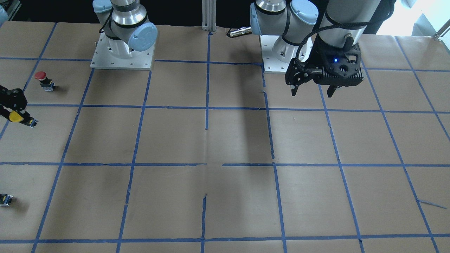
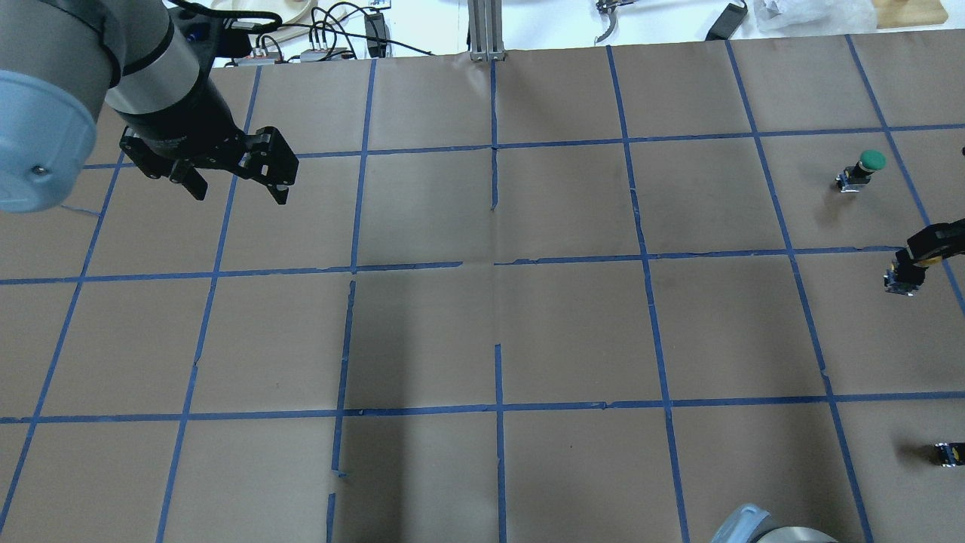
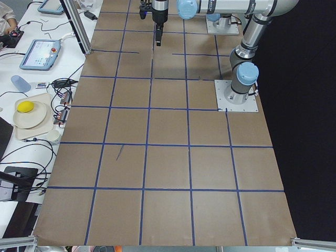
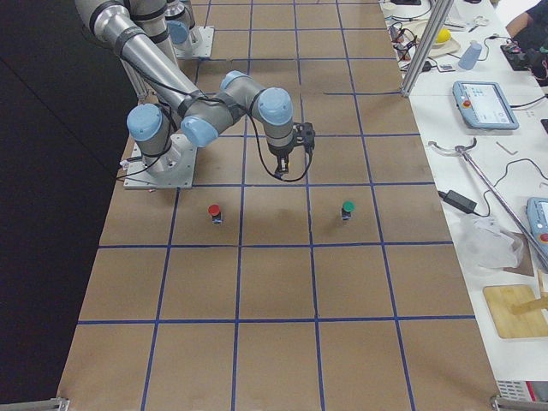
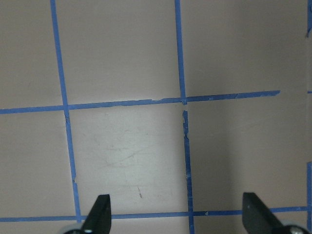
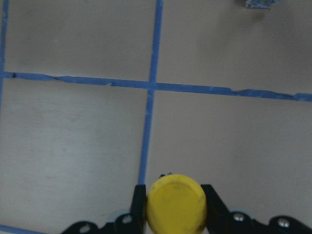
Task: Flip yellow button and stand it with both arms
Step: 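Lower the button upright onto the table with the right gripper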
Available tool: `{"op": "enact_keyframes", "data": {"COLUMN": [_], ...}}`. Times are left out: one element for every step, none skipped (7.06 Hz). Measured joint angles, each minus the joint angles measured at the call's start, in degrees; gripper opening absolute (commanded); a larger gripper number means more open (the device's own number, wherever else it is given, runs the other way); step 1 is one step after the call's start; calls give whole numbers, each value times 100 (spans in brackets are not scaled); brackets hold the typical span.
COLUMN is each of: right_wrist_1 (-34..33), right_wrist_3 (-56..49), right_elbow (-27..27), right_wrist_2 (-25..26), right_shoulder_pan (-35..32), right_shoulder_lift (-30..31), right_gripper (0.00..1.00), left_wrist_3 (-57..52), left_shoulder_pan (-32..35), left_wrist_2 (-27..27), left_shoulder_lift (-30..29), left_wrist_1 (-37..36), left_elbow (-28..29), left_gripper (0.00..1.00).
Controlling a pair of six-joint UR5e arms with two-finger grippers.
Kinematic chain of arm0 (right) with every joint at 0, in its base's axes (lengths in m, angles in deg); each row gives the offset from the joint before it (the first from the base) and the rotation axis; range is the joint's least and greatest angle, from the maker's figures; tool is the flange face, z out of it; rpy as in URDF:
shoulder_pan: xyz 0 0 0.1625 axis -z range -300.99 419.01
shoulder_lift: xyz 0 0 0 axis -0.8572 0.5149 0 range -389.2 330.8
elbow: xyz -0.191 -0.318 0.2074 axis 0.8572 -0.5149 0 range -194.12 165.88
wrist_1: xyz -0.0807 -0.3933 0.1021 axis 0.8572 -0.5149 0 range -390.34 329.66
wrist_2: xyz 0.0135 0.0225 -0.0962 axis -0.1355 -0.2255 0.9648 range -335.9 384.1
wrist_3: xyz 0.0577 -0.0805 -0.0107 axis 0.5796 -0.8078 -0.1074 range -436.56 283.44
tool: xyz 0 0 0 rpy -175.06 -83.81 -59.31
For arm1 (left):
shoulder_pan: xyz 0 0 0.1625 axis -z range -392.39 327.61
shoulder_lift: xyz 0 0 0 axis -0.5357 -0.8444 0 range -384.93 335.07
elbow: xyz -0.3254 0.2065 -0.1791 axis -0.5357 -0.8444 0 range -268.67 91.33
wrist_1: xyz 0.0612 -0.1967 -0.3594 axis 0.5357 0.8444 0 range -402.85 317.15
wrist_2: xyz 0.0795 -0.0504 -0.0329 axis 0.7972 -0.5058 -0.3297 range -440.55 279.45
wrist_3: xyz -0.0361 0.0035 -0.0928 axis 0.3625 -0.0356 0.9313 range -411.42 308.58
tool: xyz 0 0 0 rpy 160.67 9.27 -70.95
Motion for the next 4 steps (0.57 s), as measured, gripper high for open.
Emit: {"op": "enact_keyframes", "data": {"right_wrist_1": [-329, -463, -552, -739], "right_wrist_3": [-429, -741, -953, -1160], "right_elbow": [19, 56, 125, 266], "right_wrist_2": [-34, -148, -259, -332], "right_shoulder_pan": [183, 308, 371, 430], "right_shoulder_lift": [-281, -446, -509, -531], "right_gripper": [28, 28, 28, 29], "left_wrist_3": [-12, -2, 9, -3], "left_shoulder_pan": [-14, -10, 13, 43], "left_wrist_2": [-93, -153, -128, 1], "left_shoulder_lift": [-81, -224, -334, -362], "left_wrist_1": [422, 661, 741, 775], "left_elbow": [338, 599, 705, 701], "left_gripper": [100, 100, 100, 100]}}
